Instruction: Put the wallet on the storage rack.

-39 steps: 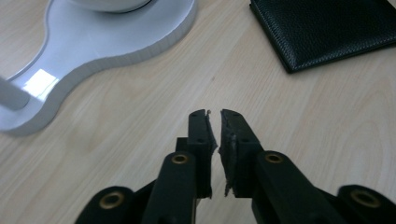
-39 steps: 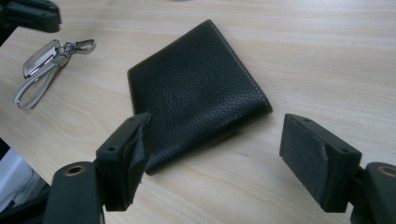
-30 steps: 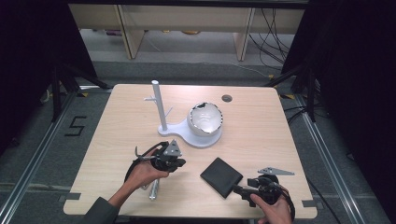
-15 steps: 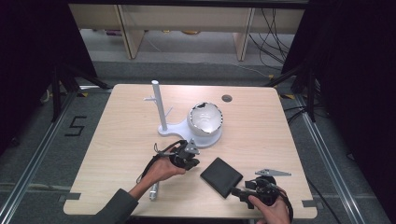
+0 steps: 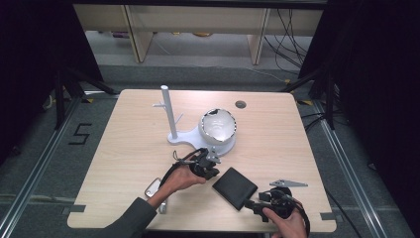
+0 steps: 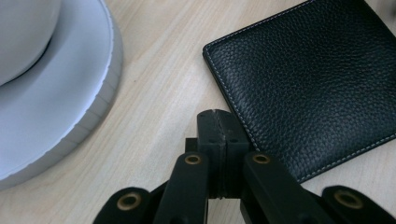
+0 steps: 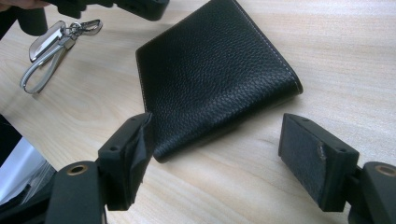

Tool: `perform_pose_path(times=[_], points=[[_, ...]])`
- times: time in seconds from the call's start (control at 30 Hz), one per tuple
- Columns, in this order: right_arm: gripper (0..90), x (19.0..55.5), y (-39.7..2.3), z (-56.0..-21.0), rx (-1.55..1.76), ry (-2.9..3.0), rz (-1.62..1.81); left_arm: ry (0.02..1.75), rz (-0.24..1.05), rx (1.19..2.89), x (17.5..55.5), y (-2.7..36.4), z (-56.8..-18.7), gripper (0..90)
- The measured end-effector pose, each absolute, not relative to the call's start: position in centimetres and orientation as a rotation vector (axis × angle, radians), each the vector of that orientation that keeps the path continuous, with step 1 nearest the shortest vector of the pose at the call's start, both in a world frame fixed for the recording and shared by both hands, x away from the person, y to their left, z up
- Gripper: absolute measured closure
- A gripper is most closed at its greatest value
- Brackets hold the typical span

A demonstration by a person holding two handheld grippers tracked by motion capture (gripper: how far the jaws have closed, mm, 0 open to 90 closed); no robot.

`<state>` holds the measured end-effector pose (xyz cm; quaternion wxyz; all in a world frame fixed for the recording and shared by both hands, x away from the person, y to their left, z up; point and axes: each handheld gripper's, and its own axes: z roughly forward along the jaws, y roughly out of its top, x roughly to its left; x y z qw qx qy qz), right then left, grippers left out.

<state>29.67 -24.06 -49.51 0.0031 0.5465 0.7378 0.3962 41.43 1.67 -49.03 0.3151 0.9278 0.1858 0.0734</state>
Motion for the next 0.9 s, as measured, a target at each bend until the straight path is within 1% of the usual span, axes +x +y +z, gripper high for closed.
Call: perform_pose_path(times=[0.17,0.2,0.27,0.47,0.5,0.53,0.67,0.7,0.87,0.9], points=[[27.2,29.7,-24.2,-49.6,1.725,2.318,1.261,0.472,0.178,2.457,41.3,1.0,-49.4,89.5],[27.2,29.5,-24.0,-49.4,1.793,2.307,1.263,0.469,0.17,2.458,41.2,0.9,-49.4,89.4],[27.2,29.9,-24.4,-49.7,1.685,2.322,1.229,0.466,0.167,2.462,41.0,0.8,-49.5,89.4],[27.2,30.1,-24.1,-49.8,1.768,2.31,1.269,0.463,0.172,2.466,40.6,0.7,-49.5,89.4],[27.2,30.5,-24.2,-50.0,1.707,2.327,1.272,0.457,0.174,2.472,40.6,0.7,-49.5,89.4],[27.2,30.5,-24.0,-50.0,1.76,2.319,1.266,0.457,0.174,2.473,40.5,0.7,-49.4,89.4],[27.2,30.9,-23.8,-50.1,1.783,2.312,1.248,0.454,0.157,2.467,40.0,0.6,-49.6,89.4],[25.9,31.1,-23.9,-50.2,1.733,2.322,1.257,0.445,0.158,2.473,39.9,0.7,-49.5,89.4],[25.0,31.4,-23.9,-50.3,1.818,2.279,1.281,0.443,0.141,2.469,39.3,0.6,-49.5,89.4],[24.9,31.6,-24.1,-50.4,1.782,2.286,1.292,0.441,0.134,2.47,39.1,0.6,-49.5,89.4]])
